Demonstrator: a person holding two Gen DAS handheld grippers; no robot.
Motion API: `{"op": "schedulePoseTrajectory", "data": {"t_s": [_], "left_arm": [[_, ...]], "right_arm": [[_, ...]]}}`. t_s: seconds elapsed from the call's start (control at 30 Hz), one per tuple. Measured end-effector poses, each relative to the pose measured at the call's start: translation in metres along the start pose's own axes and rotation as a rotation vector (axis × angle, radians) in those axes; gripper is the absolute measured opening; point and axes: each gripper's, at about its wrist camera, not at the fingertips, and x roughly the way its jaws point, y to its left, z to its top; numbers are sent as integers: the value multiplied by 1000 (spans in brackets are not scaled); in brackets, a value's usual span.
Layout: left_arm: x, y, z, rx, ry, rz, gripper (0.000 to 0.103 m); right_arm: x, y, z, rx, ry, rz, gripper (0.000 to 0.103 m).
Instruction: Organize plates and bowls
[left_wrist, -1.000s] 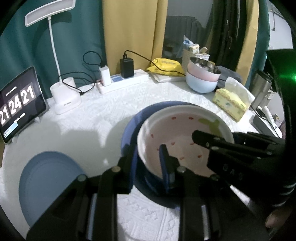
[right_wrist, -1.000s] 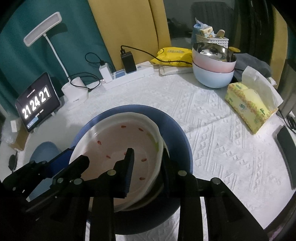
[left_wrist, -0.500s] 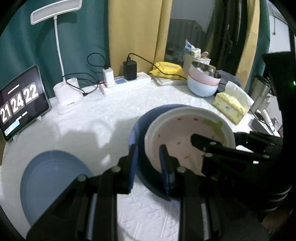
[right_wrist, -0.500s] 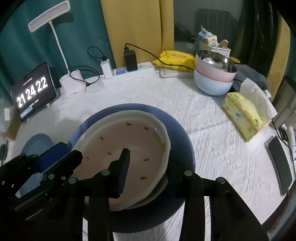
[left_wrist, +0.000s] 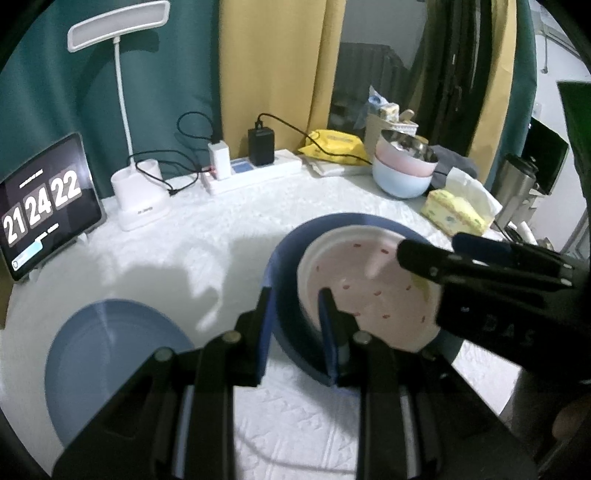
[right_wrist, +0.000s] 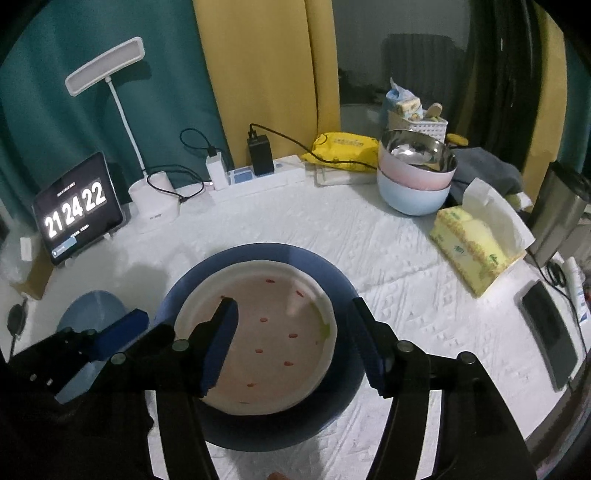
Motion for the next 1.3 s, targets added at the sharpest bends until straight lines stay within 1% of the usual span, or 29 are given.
{"op": "schedulePoseTrajectory", "data": {"t_s": [0.07,0.2,0.23,0.53,0.77,0.87,1.2,1.3], "left_arm": [[-1,3,-1,-10,-2,-3,26],[-3,8,-2,-23,-12,16,35],[-3,10,-2,-27,-13,20,36],[4,23,-4,-56,-1,63,37],[14,22,-6,-50,27,67,37],[18,21,-6,-47,37,67,38],[24,19,-6,-50,59,61,38],[19,17,-4,-45,41,58,37]], "right_arm": [[-2,-2,0,1,-6,-6,65],[-8,-10,1,12,-21,-13,65],[-9,-12,1,16,-25,-13,65],[-14,-39,-3,63,-41,-36,65],[-2,-64,-8,123,8,-28,65],[4,-72,-11,138,27,-40,65],[17,-77,-18,138,58,-15,65],[20,-76,-19,132,64,-9,65]]}}
